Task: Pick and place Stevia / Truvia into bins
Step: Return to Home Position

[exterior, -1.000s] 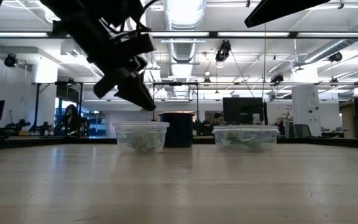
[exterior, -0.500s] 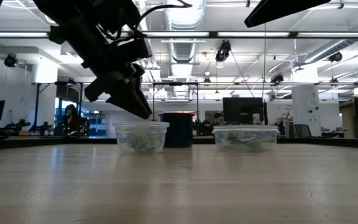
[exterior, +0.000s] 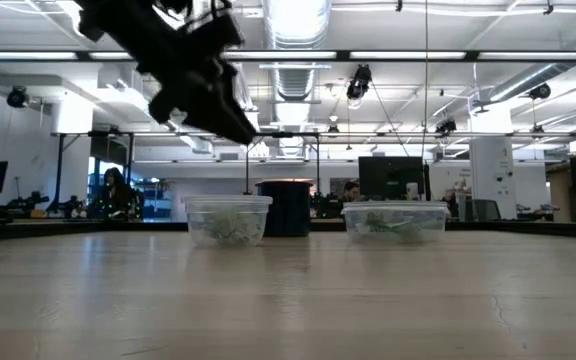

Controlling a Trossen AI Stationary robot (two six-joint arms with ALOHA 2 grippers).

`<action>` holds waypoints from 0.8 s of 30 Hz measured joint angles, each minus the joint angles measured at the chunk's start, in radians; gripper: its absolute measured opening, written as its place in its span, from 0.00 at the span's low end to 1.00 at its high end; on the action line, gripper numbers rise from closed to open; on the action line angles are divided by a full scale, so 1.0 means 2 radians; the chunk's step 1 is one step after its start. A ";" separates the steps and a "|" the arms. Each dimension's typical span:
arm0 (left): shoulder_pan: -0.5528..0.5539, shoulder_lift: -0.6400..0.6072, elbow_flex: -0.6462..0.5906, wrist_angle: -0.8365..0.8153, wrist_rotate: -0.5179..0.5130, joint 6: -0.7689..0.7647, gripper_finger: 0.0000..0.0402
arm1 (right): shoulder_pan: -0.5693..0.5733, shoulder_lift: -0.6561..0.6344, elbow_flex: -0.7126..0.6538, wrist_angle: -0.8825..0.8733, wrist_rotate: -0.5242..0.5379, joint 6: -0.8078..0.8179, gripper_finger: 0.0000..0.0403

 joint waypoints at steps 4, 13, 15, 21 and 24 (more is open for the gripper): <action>0.000 -0.047 -0.001 0.008 -0.003 0.031 0.36 | -0.015 -0.048 -0.011 0.001 -0.004 -0.021 0.17; 0.002 -0.185 -0.043 0.118 0.012 0.043 0.36 | -0.091 -0.161 -0.056 0.060 -0.098 -0.089 0.17; 0.003 -0.212 -0.061 0.152 0.016 0.053 0.36 | -0.109 -0.184 -0.061 0.067 -0.119 -0.095 0.17; 0.005 -0.287 -0.113 0.175 0.026 0.062 0.36 | -0.141 -0.254 -0.108 0.099 -0.132 -0.104 0.17; 0.005 -0.325 -0.145 0.179 0.040 0.047 0.36 | -0.146 -0.296 -0.158 0.156 -0.132 -0.103 0.17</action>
